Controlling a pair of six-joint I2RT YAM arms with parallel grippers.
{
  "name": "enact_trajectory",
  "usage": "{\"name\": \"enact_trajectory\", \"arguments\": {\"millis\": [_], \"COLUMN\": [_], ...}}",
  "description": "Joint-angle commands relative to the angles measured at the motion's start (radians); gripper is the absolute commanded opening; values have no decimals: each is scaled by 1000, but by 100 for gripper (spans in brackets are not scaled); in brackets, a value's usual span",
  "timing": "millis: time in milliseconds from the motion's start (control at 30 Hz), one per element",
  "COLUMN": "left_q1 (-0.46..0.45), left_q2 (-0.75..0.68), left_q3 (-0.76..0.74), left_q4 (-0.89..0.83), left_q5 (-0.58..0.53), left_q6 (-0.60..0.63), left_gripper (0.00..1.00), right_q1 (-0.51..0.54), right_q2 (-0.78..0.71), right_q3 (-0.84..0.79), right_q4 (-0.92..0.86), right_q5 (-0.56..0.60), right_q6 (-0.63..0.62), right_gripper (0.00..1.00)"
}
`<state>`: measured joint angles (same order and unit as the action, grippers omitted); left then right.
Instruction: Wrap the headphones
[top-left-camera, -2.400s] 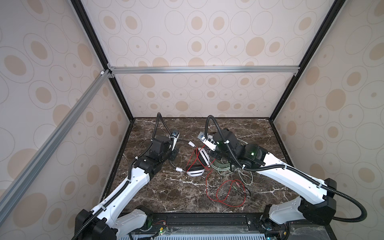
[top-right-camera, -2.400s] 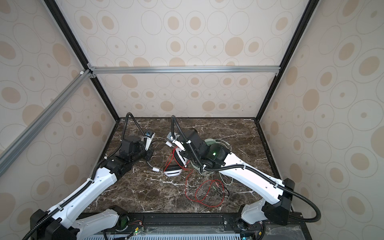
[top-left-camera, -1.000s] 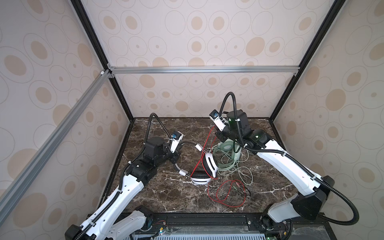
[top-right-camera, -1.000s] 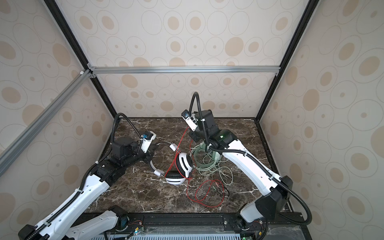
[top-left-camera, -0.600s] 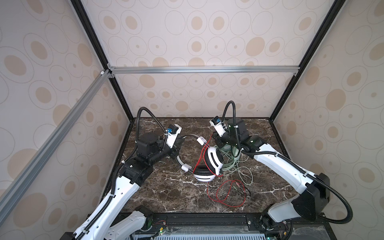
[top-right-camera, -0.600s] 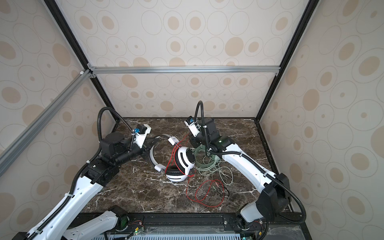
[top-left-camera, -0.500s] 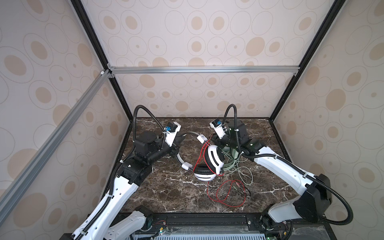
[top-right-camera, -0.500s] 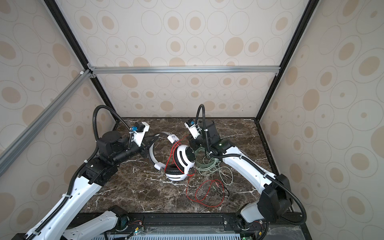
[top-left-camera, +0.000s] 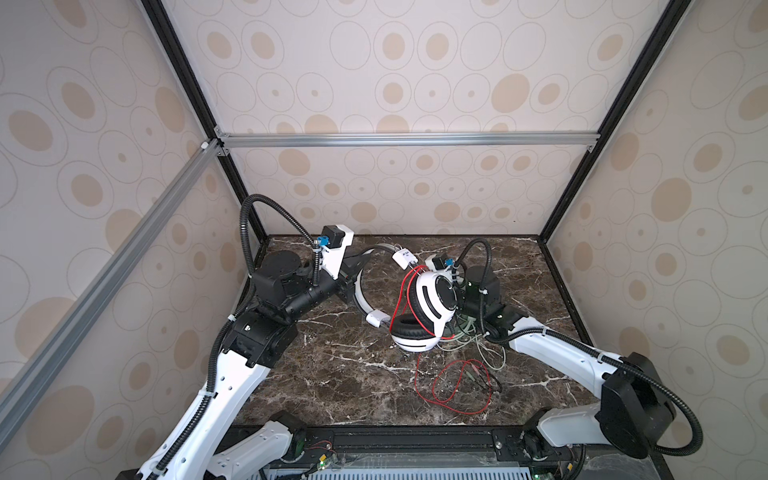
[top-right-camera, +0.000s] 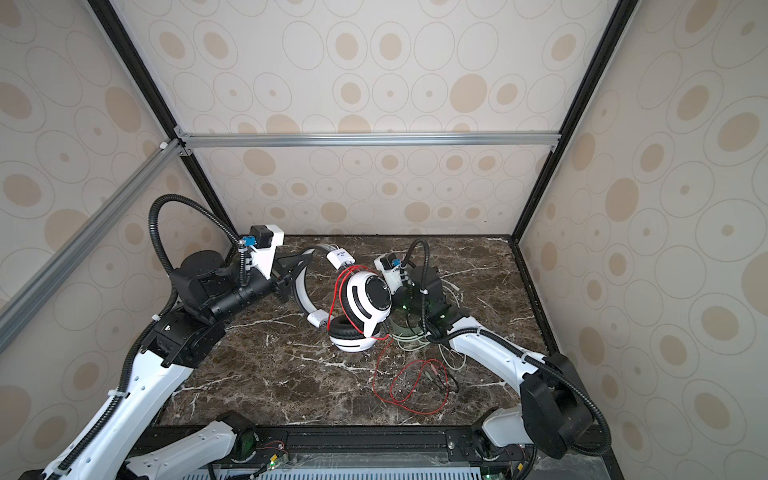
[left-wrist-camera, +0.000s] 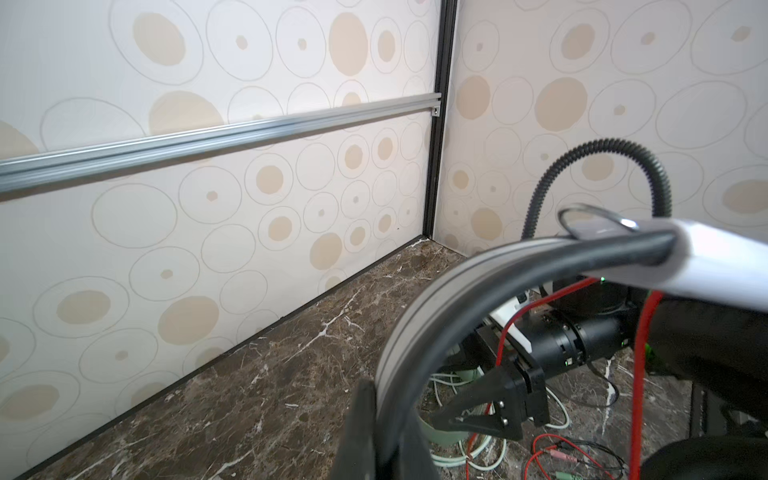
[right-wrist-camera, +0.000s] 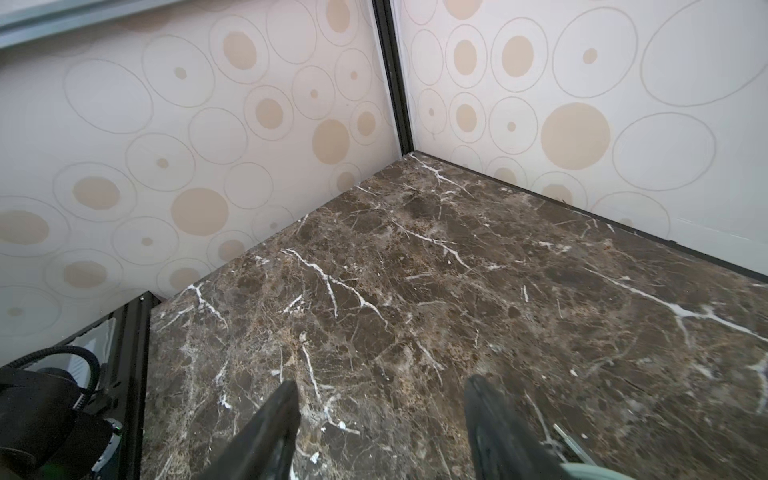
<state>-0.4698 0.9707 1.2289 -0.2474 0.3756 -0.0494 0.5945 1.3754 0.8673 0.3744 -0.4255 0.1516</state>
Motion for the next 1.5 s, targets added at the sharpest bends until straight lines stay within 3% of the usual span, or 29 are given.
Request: {"name": "enact_trajectory", "arguments": {"millis": [0, 133, 833, 1133, 1467], "left_q1": [-6, -6, -2, 6, 23], "left_q2": [-2, 15, 125, 146, 204], "left_q3": [78, 121, 283, 264, 249], "left_q4": [77, 76, 107, 141, 175], "left_q5": [-1, -45, -266, -437, -549], "left_q6": [-75, -113, -273, -316, -296], "left_gripper": [0, 0, 0, 0, 0], "right_q1": [-2, -1, 32, 135, 374], "right_q2": [39, 97, 261, 164, 30], "right_q3": [-51, -82, -213, -207, -177], "right_q4": [178, 240, 393, 150, -187], "right_q5": [-46, -46, 15, 197, 526], "right_q6": [93, 120, 197, 55, -128], "right_gripper": [65, 62, 27, 1, 0]}}
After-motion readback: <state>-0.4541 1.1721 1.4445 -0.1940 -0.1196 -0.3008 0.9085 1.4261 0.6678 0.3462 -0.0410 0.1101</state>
